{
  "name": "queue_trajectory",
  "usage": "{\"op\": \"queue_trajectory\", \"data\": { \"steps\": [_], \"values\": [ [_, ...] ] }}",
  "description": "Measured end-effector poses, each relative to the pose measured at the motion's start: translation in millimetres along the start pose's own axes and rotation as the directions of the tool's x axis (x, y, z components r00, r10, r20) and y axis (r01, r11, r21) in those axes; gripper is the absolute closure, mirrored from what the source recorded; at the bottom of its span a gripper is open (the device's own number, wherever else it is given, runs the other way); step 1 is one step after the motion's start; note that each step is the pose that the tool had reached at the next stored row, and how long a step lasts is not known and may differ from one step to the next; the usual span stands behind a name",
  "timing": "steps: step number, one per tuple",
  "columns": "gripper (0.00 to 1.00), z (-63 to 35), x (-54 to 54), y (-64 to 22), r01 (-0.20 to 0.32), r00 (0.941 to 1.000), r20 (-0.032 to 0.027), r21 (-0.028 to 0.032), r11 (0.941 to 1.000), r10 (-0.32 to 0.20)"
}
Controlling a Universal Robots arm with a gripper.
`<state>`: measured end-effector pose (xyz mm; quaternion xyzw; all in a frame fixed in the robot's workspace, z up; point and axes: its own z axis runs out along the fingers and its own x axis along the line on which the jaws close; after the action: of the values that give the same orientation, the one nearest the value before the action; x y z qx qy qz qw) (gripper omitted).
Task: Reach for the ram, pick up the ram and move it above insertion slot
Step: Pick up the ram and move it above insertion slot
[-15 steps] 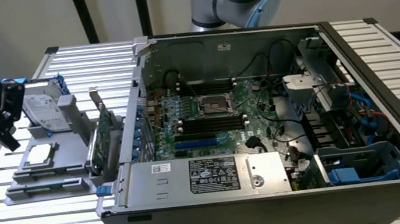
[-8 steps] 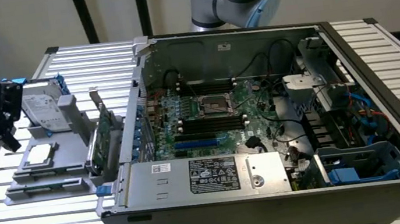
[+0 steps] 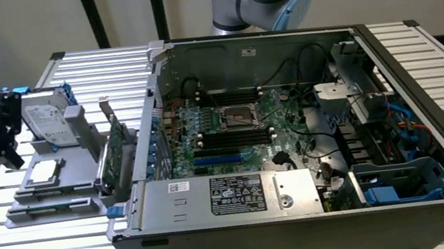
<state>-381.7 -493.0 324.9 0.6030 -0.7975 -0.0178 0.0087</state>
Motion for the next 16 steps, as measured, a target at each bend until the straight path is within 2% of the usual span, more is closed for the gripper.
{"op": "queue_trajectory", "data": {
  "steps": [4, 8, 11, 16],
  "values": [
    [0.89, 0.8, 0.0, -0.1, 0.07, 0.9975, 0.0034, -0.0017, 0.9975, -0.07],
    [0.89, 1.2, 0.0, -0.1, 0.139, 0.9903, 0.0083, -0.0038, 0.9903, -0.139],
    [0.89, 1.5, 0.0, -0.1, 0.189, 0.9819, 0.0122, -0.0051, 0.982, -0.189],
    [0.89, 2.0, 0.0, -0.2, 0.272, 0.9621, 0.0182, -0.0068, 0.9622, -0.272]
  ]
}}
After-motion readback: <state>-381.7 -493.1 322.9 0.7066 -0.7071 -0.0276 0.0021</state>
